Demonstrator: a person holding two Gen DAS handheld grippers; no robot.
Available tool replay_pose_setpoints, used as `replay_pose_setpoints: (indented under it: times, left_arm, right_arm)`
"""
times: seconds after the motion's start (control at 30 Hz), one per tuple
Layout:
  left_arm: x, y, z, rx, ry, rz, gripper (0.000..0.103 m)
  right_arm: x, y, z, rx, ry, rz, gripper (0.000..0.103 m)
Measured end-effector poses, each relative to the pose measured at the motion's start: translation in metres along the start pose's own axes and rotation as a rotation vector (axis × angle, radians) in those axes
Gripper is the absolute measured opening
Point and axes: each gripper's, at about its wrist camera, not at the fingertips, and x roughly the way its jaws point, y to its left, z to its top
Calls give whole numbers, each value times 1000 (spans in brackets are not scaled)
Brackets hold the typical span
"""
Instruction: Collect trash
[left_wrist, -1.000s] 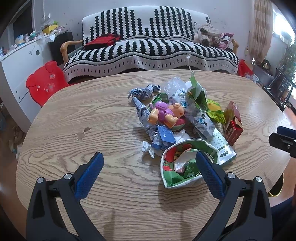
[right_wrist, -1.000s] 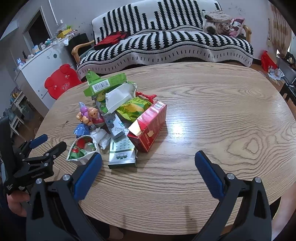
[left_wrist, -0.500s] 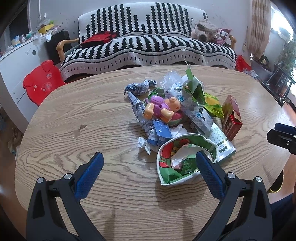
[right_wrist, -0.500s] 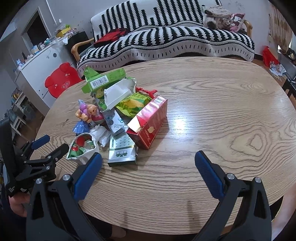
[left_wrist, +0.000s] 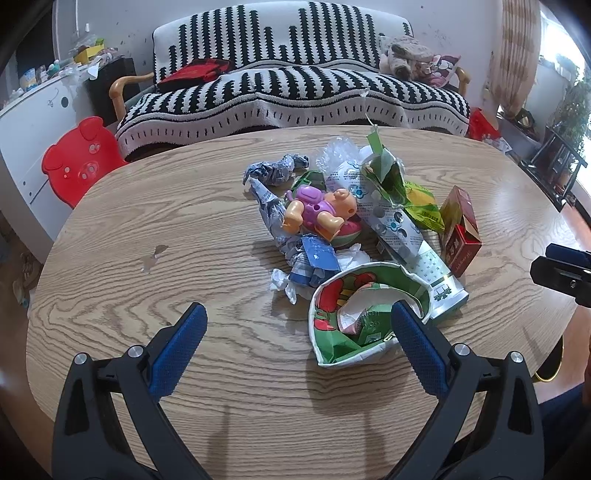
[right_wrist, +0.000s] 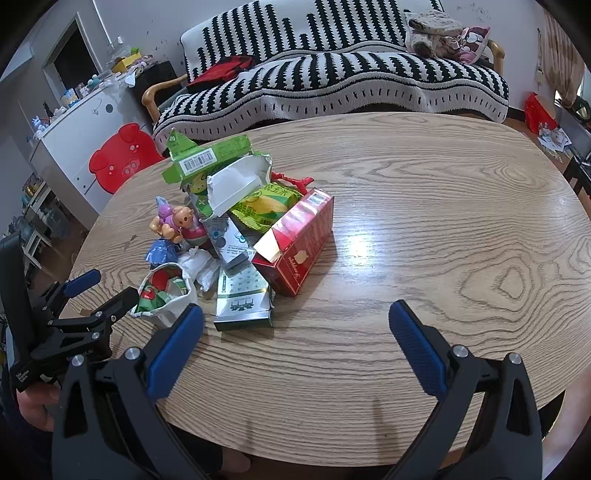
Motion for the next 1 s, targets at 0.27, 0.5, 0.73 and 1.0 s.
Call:
replay_pose_setpoints:
  times: [0.27, 0.5, 0.73, 1.0]
  left_arm:
    - [0, 0, 0, 0, 0, 0, 97]
    - [0, -2, -1, -1, 5, -7, 97]
    - [2, -4, -2, -4, 9, -20, 97]
    - [1, -2, -1, -4, 14, -27, 97]
  right_arm:
    - [3, 0, -2, -1, 5, 0, 97]
    - [3, 1, -2, -1, 7, 0, 97]
    - [2, 1, -1, 3, 6, -1, 97]
    - [2, 0, -1, 2, 5, -1, 97]
